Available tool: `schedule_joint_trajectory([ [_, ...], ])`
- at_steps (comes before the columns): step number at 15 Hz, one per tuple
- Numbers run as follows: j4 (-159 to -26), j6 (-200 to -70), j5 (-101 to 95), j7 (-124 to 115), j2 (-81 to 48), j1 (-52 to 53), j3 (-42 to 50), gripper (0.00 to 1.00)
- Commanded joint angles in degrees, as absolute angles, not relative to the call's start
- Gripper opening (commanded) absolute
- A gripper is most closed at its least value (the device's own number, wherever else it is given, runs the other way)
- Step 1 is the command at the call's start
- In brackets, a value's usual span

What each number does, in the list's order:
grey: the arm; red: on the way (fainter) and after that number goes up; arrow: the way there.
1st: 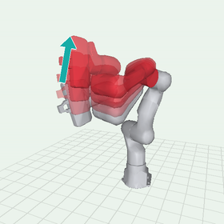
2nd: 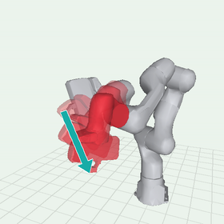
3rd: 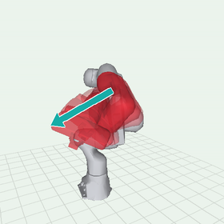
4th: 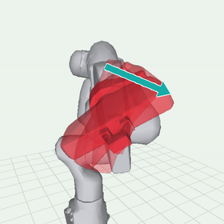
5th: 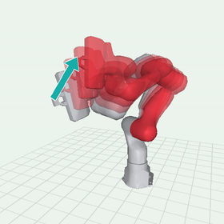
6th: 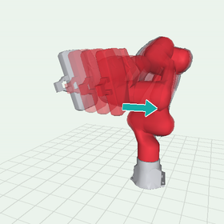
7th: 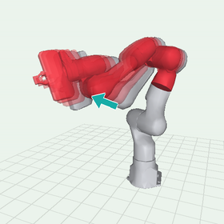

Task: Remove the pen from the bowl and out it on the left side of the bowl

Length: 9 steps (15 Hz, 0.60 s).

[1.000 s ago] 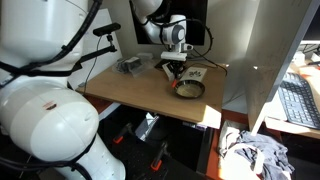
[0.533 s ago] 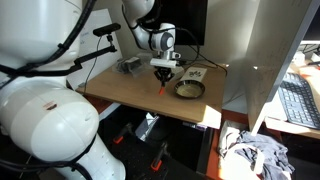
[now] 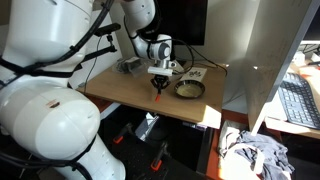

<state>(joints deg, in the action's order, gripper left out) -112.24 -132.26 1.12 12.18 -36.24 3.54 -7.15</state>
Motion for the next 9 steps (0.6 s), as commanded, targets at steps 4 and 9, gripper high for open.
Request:
schedule_joint_trajectory([
  [4,-108.1,-132.1,3.2,12.0,-37.9,2.1,-7.8,0.47],
  [9,-115.9,-130.4,14.9,21.7,-25.1,-5.7,-12.6,0.85],
])
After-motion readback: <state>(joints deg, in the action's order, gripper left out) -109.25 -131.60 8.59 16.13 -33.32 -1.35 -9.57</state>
